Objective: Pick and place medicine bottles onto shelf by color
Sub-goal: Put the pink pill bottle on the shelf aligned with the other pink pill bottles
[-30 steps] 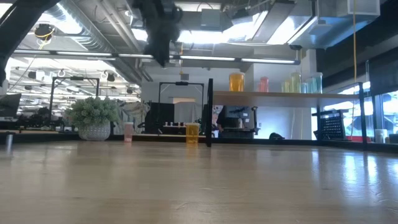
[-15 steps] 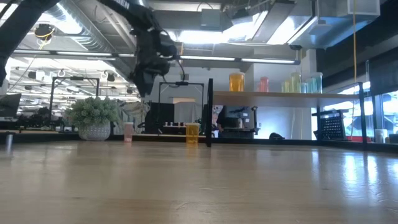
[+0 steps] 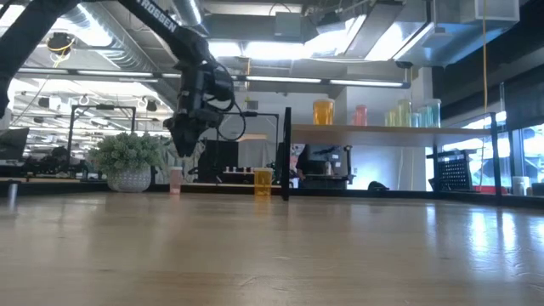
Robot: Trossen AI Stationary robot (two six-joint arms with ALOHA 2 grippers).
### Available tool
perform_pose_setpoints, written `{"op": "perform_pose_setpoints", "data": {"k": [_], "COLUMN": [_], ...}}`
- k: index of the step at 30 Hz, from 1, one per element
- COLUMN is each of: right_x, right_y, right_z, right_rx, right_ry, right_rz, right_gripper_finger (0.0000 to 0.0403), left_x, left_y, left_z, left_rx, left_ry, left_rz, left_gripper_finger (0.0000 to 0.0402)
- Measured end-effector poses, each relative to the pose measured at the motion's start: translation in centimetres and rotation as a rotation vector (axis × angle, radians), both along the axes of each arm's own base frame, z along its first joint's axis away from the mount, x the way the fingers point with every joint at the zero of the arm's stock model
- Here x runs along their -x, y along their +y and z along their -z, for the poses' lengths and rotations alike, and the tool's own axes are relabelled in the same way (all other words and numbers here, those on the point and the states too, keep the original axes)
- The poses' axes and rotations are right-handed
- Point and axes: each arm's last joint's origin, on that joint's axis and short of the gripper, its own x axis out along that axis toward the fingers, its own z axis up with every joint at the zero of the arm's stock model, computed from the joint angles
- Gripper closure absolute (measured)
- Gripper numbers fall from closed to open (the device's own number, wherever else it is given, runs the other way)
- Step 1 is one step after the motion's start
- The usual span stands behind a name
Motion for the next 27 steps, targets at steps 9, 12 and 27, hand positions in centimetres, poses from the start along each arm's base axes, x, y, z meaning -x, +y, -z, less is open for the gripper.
{"op": "perform_pose_setpoints", "data": {"k": [9, 12, 27], "right_x": [-1.6, -1.9, -3.5], "right_y": [-0.7, -1.1, -3.4], "right_z": [-1.1, -1.1, 0.6], "right_rx": [-0.035, -0.084, -0.360], "right_ry": [0.062, 0.094, 0.207], "right_rz": [-0.103, -0.108, -0.222], "right_gripper_finger": [0.0235, 0.0235, 0.0235], "left_x": [0.3, 0.4, 0.4], "left_y": [0.0, -0.1, 0.1], "left_z": [1.3, 1.7, 1.8], "left_rx": [-0.002, 0.000, -0.036], "left_ry": [0.005, 0.015, 0.034], "left_rz": [-0.007, -0.008, -0.013], "left_gripper_finger": [0.0239, 0.0239, 0.0239]}}
